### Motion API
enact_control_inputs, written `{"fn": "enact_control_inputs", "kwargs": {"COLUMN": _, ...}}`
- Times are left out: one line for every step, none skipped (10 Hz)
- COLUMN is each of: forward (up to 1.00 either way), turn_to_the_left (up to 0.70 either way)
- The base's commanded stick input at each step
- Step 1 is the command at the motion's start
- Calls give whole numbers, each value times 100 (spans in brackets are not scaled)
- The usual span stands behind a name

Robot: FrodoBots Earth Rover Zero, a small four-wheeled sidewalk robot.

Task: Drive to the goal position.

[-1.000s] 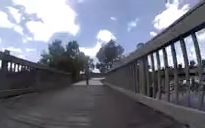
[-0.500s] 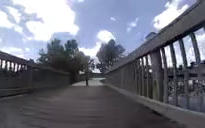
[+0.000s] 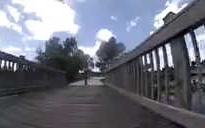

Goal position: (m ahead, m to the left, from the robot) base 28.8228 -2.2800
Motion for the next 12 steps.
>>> {"fn": "enact_control_inputs", "kwargs": {"forward": 85, "turn_to_the_left": 28}}
{"fn": "enact_control_inputs", "kwargs": {"forward": 85, "turn_to_the_left": 11}}
{"fn": "enact_control_inputs", "kwargs": {"forward": 85, "turn_to_the_left": 0}}
{"fn": "enact_control_inputs", "kwargs": {"forward": 85, "turn_to_the_left": 0}}
{"fn": "enact_control_inputs", "kwargs": {"forward": 85, "turn_to_the_left": 0}}
{"fn": "enact_control_inputs", "kwargs": {"forward": 85, "turn_to_the_left": 0}}
{"fn": "enact_control_inputs", "kwargs": {"forward": 85, "turn_to_the_left": 0}}
{"fn": "enact_control_inputs", "kwargs": {"forward": 85, "turn_to_the_left": 0}}
{"fn": "enact_control_inputs", "kwargs": {"forward": 85, "turn_to_the_left": 0}}
{"fn": "enact_control_inputs", "kwargs": {"forward": 85, "turn_to_the_left": 0}}
{"fn": "enact_control_inputs", "kwargs": {"forward": 85, "turn_to_the_left": 0}}
{"fn": "enact_control_inputs", "kwargs": {"forward": 85, "turn_to_the_left": 0}}
